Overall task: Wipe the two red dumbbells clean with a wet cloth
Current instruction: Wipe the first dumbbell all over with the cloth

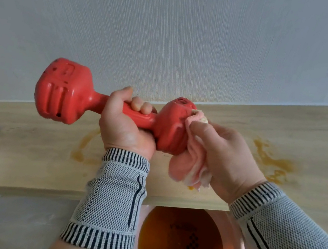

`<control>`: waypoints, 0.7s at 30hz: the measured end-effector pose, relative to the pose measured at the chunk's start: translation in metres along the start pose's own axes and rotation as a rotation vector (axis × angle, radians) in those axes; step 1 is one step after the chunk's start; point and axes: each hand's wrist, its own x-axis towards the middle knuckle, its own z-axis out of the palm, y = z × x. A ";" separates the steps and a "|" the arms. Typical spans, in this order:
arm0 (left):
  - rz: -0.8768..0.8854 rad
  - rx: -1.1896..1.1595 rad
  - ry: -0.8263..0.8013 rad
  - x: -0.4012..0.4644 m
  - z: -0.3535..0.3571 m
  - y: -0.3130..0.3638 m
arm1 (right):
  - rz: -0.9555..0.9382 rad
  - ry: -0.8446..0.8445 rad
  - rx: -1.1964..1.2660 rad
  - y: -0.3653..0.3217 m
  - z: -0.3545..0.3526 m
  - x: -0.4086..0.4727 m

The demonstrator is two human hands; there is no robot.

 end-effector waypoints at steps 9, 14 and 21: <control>0.153 0.291 0.068 -0.004 0.008 -0.008 | 0.038 -0.071 0.005 -0.004 -0.008 0.002; 0.056 0.278 0.120 -0.006 0.004 -0.011 | -0.071 0.083 -0.271 -0.001 -0.001 0.002; 0.037 0.041 0.011 -0.008 0.012 -0.003 | 0.290 0.081 0.067 0.001 -0.005 0.009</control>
